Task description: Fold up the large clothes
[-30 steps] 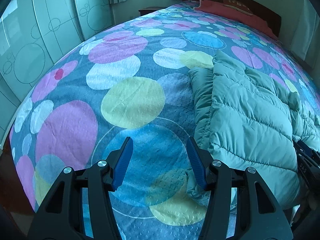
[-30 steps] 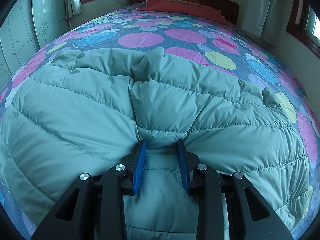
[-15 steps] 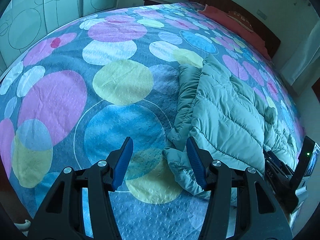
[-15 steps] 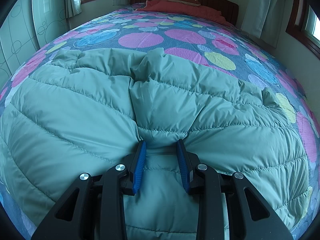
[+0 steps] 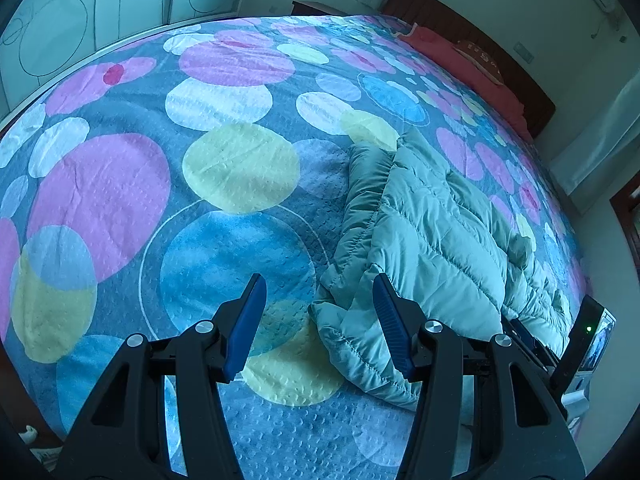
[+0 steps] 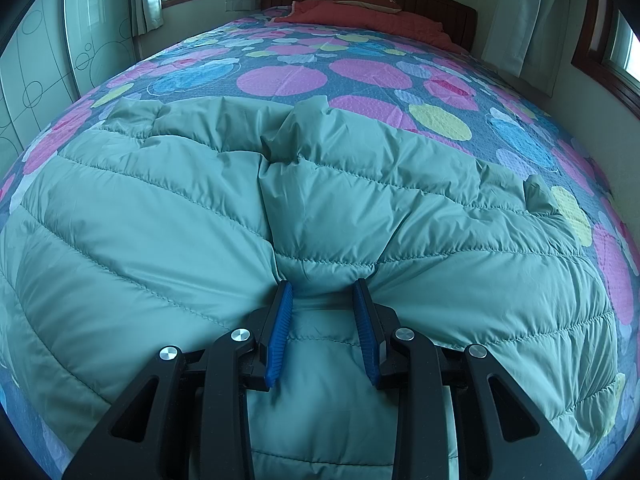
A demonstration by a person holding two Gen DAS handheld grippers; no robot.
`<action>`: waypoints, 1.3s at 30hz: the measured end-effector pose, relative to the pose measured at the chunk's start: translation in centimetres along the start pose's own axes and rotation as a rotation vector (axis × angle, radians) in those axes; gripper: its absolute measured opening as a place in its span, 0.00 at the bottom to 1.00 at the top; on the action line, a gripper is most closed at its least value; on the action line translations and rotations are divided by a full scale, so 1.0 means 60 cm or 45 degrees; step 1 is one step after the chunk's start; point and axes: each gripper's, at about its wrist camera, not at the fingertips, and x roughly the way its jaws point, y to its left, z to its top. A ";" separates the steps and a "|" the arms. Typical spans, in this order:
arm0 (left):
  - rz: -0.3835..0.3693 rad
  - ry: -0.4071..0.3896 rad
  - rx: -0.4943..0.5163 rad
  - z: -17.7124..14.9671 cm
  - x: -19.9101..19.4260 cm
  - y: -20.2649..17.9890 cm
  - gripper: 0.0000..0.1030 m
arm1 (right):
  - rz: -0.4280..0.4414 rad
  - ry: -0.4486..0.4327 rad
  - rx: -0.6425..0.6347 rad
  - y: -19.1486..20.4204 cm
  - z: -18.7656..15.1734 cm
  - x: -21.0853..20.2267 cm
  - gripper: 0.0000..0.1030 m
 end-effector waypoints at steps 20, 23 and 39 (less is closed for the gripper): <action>-0.152 0.118 -0.022 -0.022 0.063 -0.021 0.54 | -0.010 -0.003 -0.003 0.005 -0.001 -0.001 0.31; -0.159 0.128 -0.037 -0.021 0.079 -0.022 0.54 | -0.013 -0.003 -0.004 0.006 -0.002 -0.002 0.31; -0.250 0.187 -0.122 -0.036 0.084 0.001 0.57 | -0.019 -0.005 -0.004 0.011 -0.002 -0.004 0.31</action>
